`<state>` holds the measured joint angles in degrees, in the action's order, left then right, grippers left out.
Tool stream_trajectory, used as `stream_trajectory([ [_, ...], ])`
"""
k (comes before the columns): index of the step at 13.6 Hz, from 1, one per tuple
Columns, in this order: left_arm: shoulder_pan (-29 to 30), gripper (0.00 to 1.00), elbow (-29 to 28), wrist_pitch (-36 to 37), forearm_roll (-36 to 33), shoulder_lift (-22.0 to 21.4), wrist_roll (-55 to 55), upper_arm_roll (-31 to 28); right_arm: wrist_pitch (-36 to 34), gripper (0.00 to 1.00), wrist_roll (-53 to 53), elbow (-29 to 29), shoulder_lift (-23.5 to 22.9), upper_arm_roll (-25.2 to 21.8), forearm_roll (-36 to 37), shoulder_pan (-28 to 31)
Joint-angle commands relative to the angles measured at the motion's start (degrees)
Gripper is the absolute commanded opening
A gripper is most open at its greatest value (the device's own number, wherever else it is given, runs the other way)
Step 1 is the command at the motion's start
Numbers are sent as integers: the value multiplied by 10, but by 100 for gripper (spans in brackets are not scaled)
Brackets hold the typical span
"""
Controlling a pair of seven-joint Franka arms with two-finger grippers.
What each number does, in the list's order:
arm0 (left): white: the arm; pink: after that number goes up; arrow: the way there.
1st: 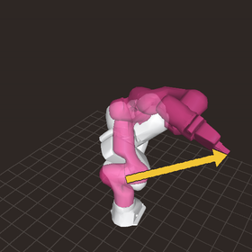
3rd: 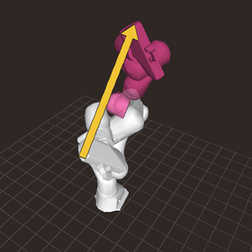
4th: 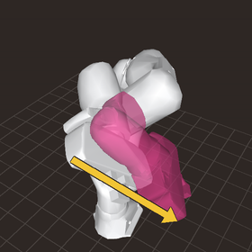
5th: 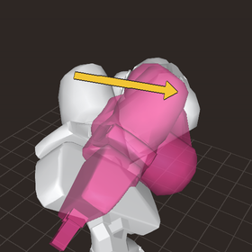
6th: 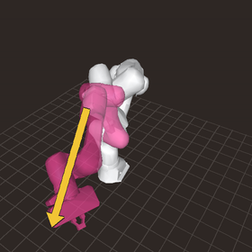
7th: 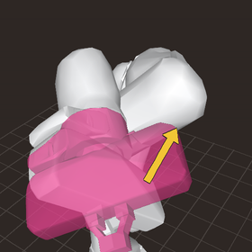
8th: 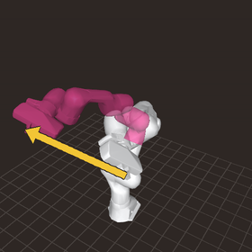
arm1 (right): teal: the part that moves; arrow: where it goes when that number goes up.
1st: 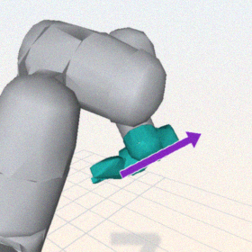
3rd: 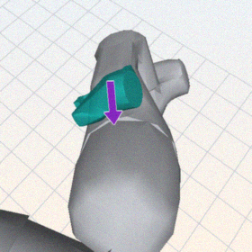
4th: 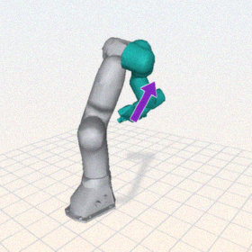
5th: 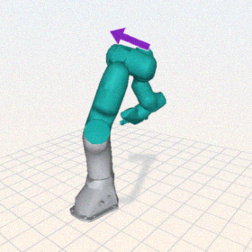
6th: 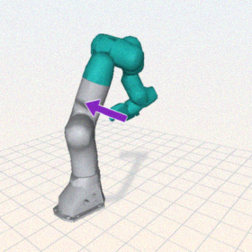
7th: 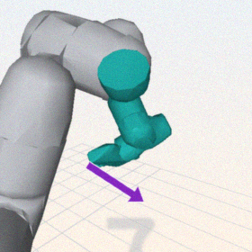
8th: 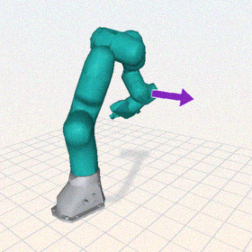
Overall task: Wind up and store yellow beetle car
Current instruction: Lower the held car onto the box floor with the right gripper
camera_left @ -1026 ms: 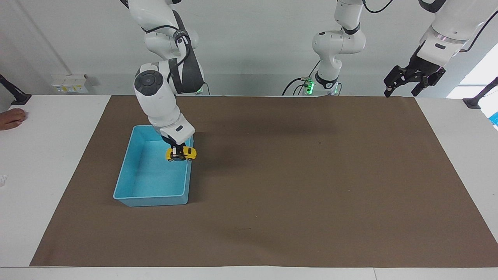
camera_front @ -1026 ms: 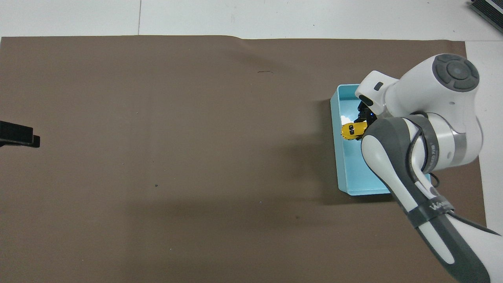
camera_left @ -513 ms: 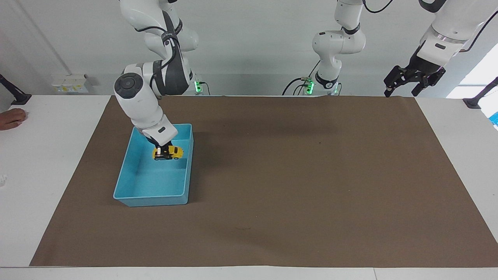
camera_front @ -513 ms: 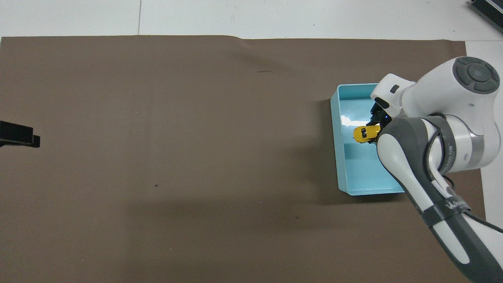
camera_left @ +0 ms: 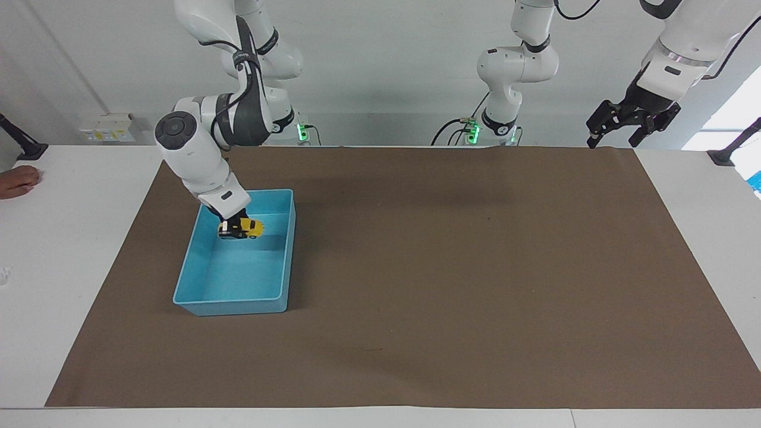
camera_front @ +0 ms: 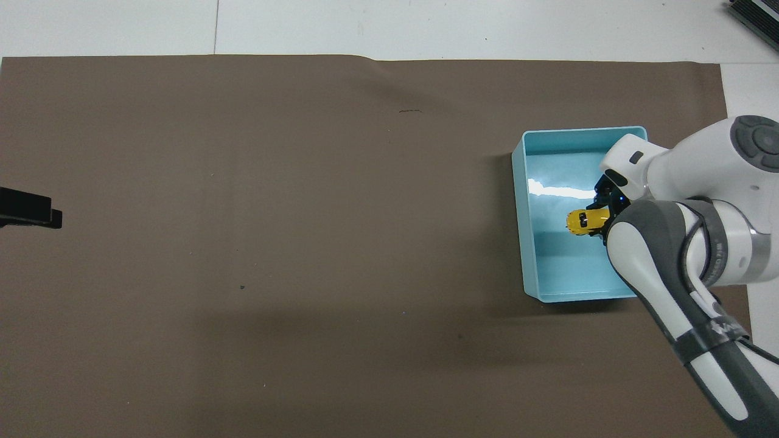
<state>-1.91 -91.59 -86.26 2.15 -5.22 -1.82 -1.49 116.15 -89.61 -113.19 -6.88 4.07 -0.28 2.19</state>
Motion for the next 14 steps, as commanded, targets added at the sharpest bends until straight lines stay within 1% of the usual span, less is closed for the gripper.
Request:
stream_trajectory([
  [1, 7, 100, 4, 9, -8, -1, 2, 5, 32, 0, -20, -41, 30, 4, 8, 8],
  [3, 7, 100, 4, 9, -8, -1, 2, 5, 38, 0, -23, -52, 27, 4, 8, 15],
  [6, 7, 100, 4, 9, -8, -1, 2, 5, 74, 0, -29, -77, 26, 5, 8, 22],
  [14, 7, 100, 4, 9, -8, -1, 2, 5, 123, 0, -38, -95, 11, 4, 10, 24],
])
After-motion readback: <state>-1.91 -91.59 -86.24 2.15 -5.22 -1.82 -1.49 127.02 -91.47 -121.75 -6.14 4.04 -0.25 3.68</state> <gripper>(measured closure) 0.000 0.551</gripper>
